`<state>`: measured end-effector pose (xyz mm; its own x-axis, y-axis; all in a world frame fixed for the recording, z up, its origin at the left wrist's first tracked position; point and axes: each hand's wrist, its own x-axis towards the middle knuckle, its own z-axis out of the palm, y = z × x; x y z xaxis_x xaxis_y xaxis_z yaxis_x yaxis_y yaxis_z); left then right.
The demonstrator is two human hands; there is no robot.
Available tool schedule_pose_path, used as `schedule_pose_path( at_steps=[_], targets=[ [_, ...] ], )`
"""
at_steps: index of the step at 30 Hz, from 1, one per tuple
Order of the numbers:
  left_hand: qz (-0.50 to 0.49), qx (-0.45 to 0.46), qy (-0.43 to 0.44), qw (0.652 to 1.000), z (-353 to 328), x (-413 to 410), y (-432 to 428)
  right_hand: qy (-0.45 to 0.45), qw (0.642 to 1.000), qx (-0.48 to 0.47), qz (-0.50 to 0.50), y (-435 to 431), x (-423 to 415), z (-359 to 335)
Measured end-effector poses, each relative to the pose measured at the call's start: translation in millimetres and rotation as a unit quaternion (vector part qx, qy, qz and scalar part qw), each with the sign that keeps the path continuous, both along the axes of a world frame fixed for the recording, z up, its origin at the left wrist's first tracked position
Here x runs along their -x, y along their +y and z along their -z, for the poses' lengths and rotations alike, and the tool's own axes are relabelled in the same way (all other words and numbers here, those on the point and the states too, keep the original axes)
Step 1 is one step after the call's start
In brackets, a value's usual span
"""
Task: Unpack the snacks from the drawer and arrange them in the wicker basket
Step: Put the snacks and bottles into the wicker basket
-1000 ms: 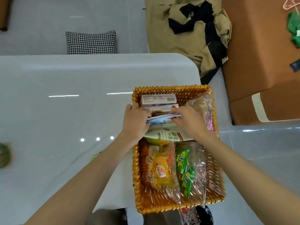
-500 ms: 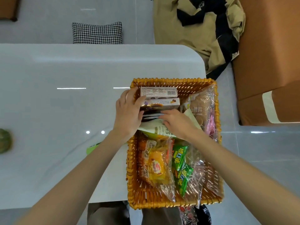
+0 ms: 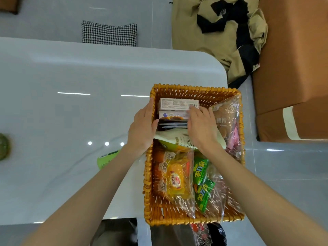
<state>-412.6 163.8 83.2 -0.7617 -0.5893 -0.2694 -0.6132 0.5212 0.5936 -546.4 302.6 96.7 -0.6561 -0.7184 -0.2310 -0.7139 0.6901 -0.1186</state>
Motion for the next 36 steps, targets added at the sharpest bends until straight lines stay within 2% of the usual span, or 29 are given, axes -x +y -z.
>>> schedule_pose_path(
  at_steps=[2, 5, 12, 14, 16, 18, 21, 25, 28, 32, 36],
  targets=[
    [0.007, 0.007, -0.001, 1.000, -0.7, -2.0, -1.6, -0.015, 0.999, 0.020, -0.048, -10.6, -3.9, -2.6],
    [0.034, 0.010, 0.008, 0.999, -5.3, -6.0, -7.1, -0.068, 0.989, -0.051, -0.121, -25.2, -11.5, 3.0],
    [0.049, -0.054, 0.009, 0.997, -19.3, -9.7, -18.3, -0.070, 0.989, -0.078, -0.102, -38.2, 3.4, -2.9],
    [0.024, -0.074, 0.010, 0.997, -24.6, -17.0, -21.4, -0.074, 0.993, -0.044, -0.074, -40.4, 1.9, -13.8],
    [0.000, -0.081, 0.004, 0.997, -29.5, -28.7, -26.5, -0.110, 0.993, 0.038, -0.028, -42.1, -8.2, -28.3],
    [-0.012, -0.079, -0.006, 0.997, -31.7, -47.5, -35.4, -0.169, 0.977, 0.128, 0.018, -45.9, -30.1, -48.5],
    [-0.049, -0.087, -0.015, 0.995, -33.9, -85.2, -51.9, -0.213, 0.962, 0.172, 0.007, -56.3, -76.1, -81.5],
    [-0.086, -0.103, -0.039, 0.990, -31.4, -138.0, -66.9, -0.232, 0.963, 0.127, -0.054, -76.7, -134.2, -85.4],
    [-0.081, -0.118, -0.060, 0.988, -23.3, -171.6, -73.6, -0.228, 0.971, 0.043, -0.055, -88.6, -167.9, -55.6],
    [-0.059, -0.154, -0.083, 0.983, -6.5, -203.5, -82.7, -0.138, 0.981, -0.081, -0.107, -100.7, -186.1, -1.8],
    [-0.028, -0.175, -0.094, 0.980, 15.8, -221.0, -90.4, -0.070, 0.972, -0.200, -0.106, -112.5, -187.7, 38.8]
  ],
)
